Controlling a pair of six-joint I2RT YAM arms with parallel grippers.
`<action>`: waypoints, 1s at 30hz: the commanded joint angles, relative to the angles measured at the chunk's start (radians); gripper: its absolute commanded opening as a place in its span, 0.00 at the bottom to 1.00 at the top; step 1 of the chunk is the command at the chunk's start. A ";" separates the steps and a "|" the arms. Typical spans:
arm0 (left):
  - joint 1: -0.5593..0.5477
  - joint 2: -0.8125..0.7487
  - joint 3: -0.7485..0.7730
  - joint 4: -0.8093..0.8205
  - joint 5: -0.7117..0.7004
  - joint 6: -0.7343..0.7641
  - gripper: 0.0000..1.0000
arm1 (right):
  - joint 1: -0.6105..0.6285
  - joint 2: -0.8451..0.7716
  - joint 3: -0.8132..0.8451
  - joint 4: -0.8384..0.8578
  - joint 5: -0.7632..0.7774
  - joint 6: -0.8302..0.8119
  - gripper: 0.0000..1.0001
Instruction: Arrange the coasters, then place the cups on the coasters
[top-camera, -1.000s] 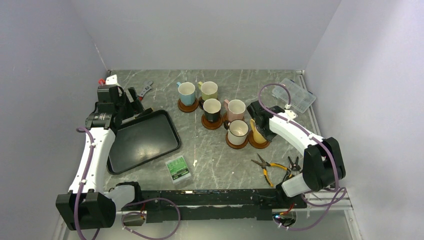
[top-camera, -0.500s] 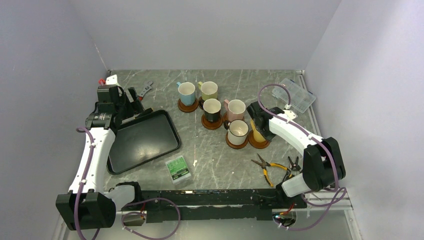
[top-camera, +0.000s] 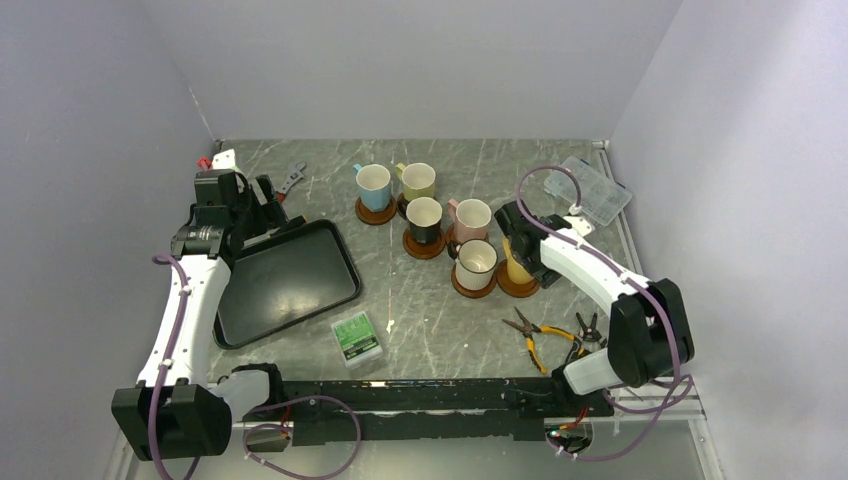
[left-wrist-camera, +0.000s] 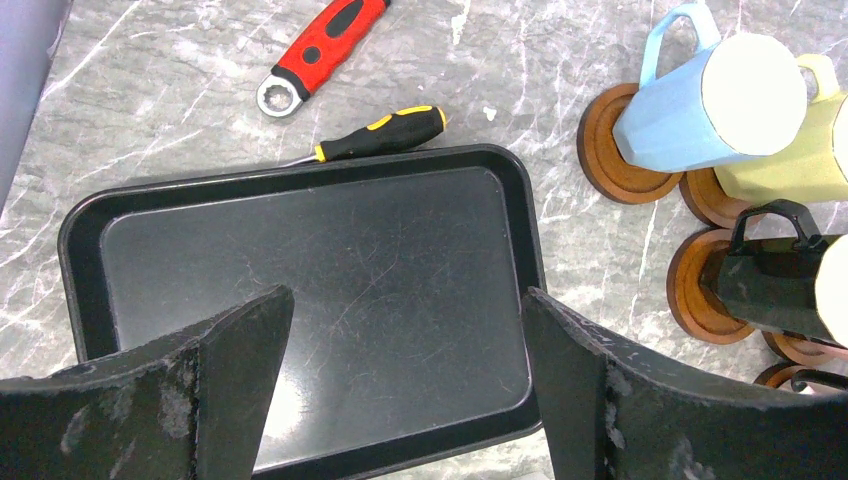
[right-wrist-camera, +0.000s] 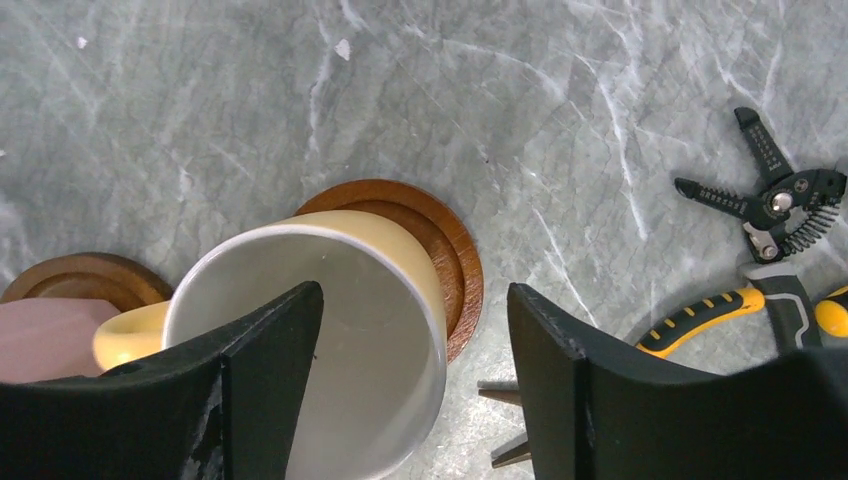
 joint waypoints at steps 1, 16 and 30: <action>0.001 -0.032 0.008 0.024 0.008 0.020 0.90 | 0.001 -0.099 -0.003 0.054 0.015 -0.075 0.77; 0.001 -0.122 -0.025 0.061 -0.025 0.053 0.91 | -0.001 -0.553 -0.133 0.452 -0.167 -0.834 1.00; -0.022 -0.422 -0.164 0.214 -0.059 0.128 0.94 | 0.000 -0.868 -0.186 0.625 -0.182 -1.115 1.00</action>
